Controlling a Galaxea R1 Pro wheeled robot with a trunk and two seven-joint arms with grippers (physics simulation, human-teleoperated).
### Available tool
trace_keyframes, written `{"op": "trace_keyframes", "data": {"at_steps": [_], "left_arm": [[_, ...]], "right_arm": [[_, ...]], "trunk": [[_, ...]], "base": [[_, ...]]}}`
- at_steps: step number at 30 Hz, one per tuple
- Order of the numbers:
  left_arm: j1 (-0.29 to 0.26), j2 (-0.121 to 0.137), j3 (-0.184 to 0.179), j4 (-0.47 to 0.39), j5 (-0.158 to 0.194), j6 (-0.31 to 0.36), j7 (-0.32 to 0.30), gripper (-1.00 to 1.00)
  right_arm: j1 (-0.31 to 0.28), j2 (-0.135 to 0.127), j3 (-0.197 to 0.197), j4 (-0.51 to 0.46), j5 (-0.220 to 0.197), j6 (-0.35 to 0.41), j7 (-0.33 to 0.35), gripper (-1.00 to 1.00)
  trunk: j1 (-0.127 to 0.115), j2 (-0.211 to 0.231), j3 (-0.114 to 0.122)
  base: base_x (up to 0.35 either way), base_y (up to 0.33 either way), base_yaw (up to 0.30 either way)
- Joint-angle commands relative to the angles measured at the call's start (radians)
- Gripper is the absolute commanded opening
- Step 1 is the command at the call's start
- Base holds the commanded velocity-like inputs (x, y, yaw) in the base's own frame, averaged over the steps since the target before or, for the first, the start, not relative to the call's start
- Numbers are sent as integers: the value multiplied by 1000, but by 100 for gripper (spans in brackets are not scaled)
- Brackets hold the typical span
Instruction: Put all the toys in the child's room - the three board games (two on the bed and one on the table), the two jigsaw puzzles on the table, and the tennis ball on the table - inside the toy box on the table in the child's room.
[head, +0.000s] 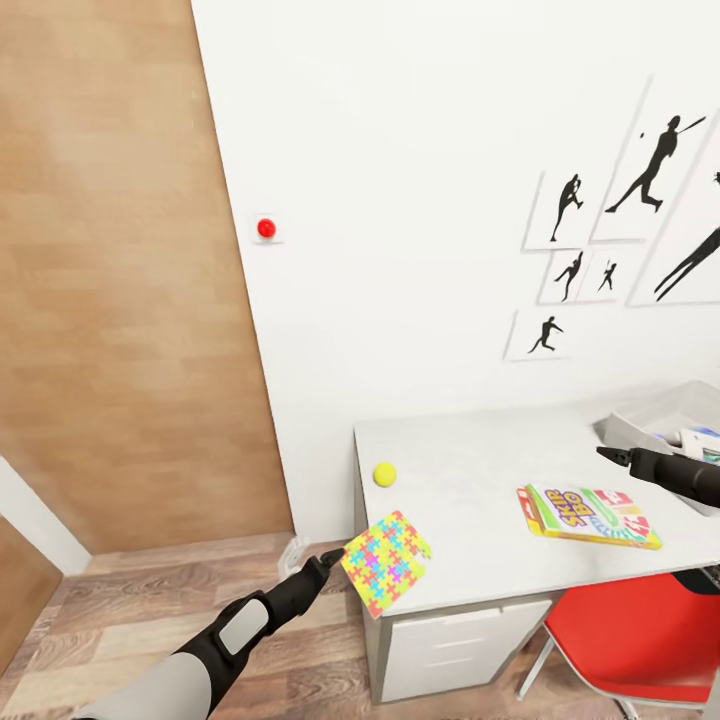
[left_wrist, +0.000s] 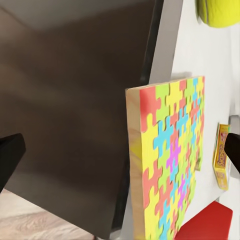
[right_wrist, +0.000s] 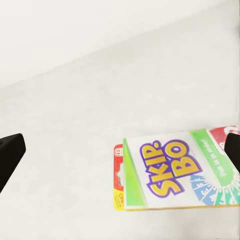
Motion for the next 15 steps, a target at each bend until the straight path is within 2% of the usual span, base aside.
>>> {"op": "trace_keyframes", "data": {"at_steps": [1, 15], "left_arm": [[-1, 0, -3, 0, 9, 5, -2, 100], [-1, 0, -3, 0, 9, 5, -3, 100]], "right_arm": [[-1, 0, -2, -1, 11, 3, 10, 100], [-1, 1, -1, -1, 11, 3, 10, 100]], "trunk": [[1, -2, -2], [1, -2, -2]], "base": [[0, 0, -98], [0, 0, -45]]}}
